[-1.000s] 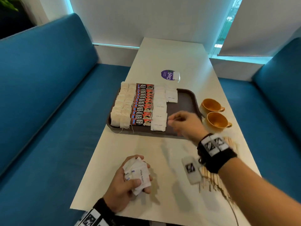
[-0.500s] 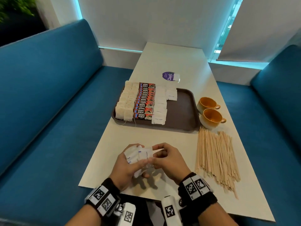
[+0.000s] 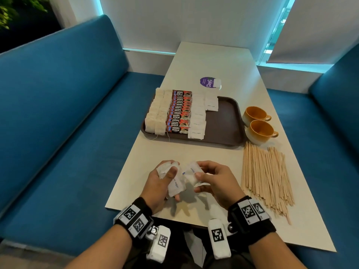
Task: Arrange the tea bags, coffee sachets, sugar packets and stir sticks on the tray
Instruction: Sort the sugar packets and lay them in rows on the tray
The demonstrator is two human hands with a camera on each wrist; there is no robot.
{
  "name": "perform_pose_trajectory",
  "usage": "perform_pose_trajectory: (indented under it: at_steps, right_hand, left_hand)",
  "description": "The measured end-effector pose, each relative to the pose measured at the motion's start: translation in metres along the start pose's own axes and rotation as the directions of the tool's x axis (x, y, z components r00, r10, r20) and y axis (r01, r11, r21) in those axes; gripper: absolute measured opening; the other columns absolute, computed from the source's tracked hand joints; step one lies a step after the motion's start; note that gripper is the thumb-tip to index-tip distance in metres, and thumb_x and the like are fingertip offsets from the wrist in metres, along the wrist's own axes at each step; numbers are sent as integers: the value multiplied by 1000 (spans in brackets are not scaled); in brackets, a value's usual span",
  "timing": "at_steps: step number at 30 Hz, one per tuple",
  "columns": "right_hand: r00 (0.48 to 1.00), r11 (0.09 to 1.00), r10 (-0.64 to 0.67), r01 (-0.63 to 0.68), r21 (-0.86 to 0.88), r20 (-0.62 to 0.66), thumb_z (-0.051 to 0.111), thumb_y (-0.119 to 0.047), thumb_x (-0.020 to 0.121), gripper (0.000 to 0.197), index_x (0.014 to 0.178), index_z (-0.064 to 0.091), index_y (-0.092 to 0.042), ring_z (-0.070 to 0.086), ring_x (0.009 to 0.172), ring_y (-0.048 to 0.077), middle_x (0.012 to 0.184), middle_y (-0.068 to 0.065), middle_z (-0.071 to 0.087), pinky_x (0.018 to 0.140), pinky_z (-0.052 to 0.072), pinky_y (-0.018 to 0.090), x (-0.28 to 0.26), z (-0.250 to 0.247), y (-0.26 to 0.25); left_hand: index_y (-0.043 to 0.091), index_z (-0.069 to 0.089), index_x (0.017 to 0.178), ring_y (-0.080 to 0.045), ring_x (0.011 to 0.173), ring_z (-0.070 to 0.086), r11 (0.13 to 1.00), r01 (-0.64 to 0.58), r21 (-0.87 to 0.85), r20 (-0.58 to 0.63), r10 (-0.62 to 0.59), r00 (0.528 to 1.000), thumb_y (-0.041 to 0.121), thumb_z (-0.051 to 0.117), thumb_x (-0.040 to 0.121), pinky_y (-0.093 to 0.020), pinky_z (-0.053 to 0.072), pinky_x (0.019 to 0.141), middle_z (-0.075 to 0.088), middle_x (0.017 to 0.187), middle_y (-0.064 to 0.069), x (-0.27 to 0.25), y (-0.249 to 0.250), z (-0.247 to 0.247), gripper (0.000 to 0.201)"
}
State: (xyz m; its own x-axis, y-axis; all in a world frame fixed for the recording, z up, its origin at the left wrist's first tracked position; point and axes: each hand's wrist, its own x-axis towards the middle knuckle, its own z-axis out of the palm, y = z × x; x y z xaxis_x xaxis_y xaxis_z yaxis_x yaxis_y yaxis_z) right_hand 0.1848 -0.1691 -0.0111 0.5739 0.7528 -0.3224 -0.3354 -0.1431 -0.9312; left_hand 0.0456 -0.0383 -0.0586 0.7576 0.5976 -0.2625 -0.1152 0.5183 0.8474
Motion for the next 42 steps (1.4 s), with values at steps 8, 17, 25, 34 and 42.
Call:
perform_pose_trajectory:
  at_steps: [8, 17, 25, 34, 42]
  right_hand:
    - [981, 976, -155, 135, -168, -113, 75, 1, 87, 31, 106, 54, -12, 61, 58, 23, 82, 27, 68, 66, 54, 40, 5, 5, 7]
    - [980, 966, -177, 155, -209, -90, 80, -3, 84, 13, 85, 68, -10, 59, 62, 19, 76, 14, 71, 64, 52, 33, 5, -3, 10]
    - [990, 984, -136, 131, -120, -30, 78, 2, 84, 12, 95, 76, -3, 71, 73, 30, 94, 23, 73, 67, 64, 39, 2, 4, 9]
    - [995, 982, -95, 93, -167, -5, 85, 3, 74, 30, 102, 79, -7, 71, 66, 29, 85, 20, 76, 70, 60, 30, 0, -4, 3]
    - [992, 974, -105, 116, -195, 64, 87, 1, 73, 39, 109, 78, -12, 73, 72, 34, 89, 19, 77, 81, 63, 39, -1, 1, 5]
  left_hand:
    - [5, 58, 113, -37, 71, 65, 999, -50, 14, 97, 48, 994, 1, 76, 78, -33, 54, 45, 68, 95, -24, -3, -1, -2, 39]
    - [6, 58, 115, -37, 72, 69, 1000, -28, -1, 82, 28, 996, 23, 83, 74, -35, 55, 45, 68, 99, -23, -2, 1, 0, 51]
    - [11, 62, 111, -36, 68, 64, 998, -56, -20, 54, 57, 997, 3, 75, 78, -32, 54, 47, 67, 97, -23, -2, -3, -1, 36]
    - [8, 58, 115, -36, 70, 67, 999, -46, -8, 39, 46, 998, 14, 72, 83, -33, 53, 44, 70, 98, -20, -4, 2, 3, 35]
    - [14, 66, 107, -33, 69, 67, 1000, -20, -24, 41, 21, 999, 18, 69, 87, -33, 53, 44, 69, 95, -20, -5, 4, 1, 21]
